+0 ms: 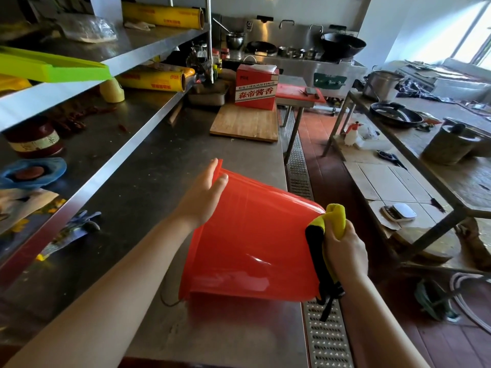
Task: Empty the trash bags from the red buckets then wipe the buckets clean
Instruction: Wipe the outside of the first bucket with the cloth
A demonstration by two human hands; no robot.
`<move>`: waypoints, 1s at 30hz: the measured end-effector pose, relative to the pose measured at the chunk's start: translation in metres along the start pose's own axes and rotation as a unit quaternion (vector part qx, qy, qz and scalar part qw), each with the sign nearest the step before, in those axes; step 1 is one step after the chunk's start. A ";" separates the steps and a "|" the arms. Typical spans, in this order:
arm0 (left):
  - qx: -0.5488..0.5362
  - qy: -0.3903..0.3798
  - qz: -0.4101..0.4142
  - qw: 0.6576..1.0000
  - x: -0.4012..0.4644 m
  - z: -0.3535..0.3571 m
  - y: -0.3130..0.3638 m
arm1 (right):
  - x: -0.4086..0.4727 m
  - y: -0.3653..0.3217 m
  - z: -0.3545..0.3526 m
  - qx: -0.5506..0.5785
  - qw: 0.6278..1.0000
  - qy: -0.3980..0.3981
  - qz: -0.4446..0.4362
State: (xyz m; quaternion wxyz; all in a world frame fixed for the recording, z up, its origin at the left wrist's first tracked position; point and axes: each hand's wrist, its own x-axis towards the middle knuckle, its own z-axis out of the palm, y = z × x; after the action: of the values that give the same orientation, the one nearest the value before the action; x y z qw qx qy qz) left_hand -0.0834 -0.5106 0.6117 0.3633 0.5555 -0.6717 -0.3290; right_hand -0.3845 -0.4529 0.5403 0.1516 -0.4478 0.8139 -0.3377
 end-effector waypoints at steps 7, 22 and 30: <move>-0.038 0.007 0.005 0.999 -0.004 0.003 -0.010 | 0.003 -0.024 0.016 -0.101 0.985 0.045 -0.133; -0.096 0.013 -0.007 0.995 -0.007 0.003 -0.020 | -0.062 -0.180 0.081 -0.108 0.931 0.007 -0.348; -0.065 0.021 -0.004 0.998 -0.009 0.004 -0.018 | -0.032 -0.143 0.064 -0.104 0.919 0.006 -0.380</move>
State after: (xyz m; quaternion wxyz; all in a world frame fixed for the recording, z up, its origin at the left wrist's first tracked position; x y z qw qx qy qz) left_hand -0.0761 -0.5051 0.5933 0.4109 0.5405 -0.6390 -0.3615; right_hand -0.2414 -0.5057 0.5902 -0.0400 -0.7347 0.6138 -0.2863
